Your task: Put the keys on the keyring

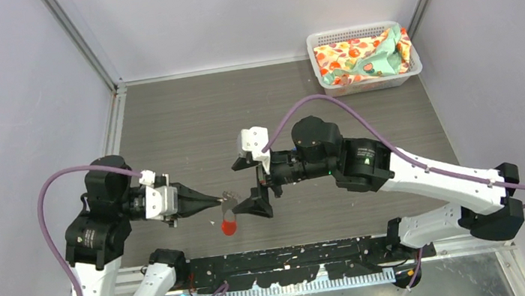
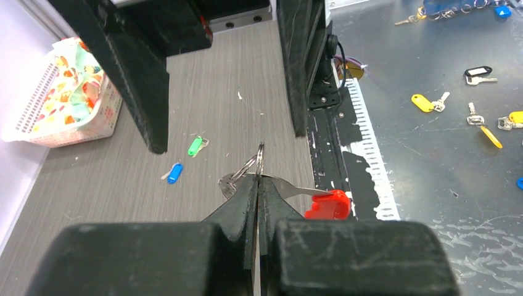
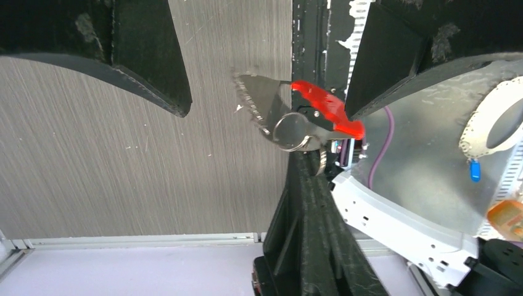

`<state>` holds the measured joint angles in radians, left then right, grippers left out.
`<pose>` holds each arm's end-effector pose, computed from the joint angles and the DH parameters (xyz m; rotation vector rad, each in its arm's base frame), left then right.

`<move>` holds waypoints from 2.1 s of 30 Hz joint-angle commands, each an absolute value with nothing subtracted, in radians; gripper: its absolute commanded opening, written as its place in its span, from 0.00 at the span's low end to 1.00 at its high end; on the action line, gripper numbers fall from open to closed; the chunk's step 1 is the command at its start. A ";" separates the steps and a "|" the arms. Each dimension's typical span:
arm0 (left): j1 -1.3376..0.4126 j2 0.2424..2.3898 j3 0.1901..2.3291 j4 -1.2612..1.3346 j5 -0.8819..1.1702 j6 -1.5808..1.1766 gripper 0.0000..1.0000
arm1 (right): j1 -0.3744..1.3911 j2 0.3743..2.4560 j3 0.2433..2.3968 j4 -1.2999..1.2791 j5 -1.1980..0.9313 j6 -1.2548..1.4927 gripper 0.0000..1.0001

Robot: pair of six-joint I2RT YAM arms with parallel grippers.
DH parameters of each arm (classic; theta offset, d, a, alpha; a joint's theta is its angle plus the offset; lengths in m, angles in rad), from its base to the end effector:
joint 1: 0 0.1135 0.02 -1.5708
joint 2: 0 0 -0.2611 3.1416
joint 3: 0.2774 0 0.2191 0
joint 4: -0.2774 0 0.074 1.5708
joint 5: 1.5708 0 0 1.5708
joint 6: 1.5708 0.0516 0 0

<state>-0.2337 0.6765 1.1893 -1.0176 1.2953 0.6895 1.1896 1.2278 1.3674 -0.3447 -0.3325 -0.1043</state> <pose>0.0348 -0.0593 0.3901 1.3962 1.1510 -0.9975 0.0784 0.2408 0.4231 -1.3363 1.3438 1.0585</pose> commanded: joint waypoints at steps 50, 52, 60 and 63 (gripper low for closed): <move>-0.235 0.574 1.075 -0.629 1.288 0.747 0.00 | 1.241 1.211 1.437 -0.291 -0.265 -0.240 0.62; -0.235 0.578 1.069 -0.571 1.291 0.645 0.00 | 1.250 1.219 1.432 -0.275 -0.252 -0.251 0.60; -0.235 0.601 1.054 -0.348 1.298 0.304 0.00 | 1.267 1.234 1.422 -0.232 -0.227 -0.253 0.51; -0.235 0.604 1.052 -0.333 1.304 0.275 0.00 | 1.268 1.227 1.417 -0.211 -0.214 -0.249 0.45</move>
